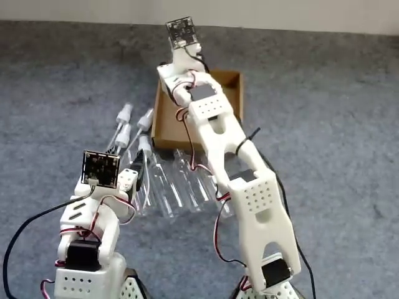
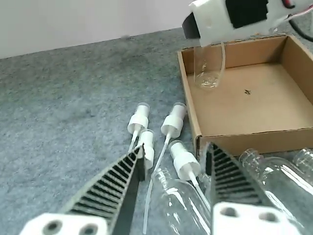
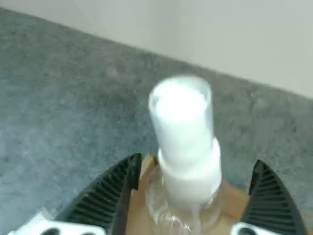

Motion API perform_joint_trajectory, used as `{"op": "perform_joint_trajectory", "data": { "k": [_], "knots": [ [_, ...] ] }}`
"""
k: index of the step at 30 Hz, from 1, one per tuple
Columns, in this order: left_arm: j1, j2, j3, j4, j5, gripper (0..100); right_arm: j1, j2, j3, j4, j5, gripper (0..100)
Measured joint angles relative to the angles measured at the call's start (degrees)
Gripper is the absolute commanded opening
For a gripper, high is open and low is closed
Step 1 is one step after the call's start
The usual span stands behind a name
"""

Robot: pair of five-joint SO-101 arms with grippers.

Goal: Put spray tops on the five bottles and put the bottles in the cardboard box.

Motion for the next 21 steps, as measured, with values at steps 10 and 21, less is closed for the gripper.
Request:
{"op": "perform_joint_trajectory", "data": {
  "k": [10,21],
  "knots": [
    [0.0,0.0,0.0,0.0,0.0,16,0.0,0.0,-17.1,11.0,0.0,29.7],
    [0.0,0.0,0.0,0.0,0.0,16,0.0,0.0,-48.3,46.3,0.0,29.6]
  ]
}}
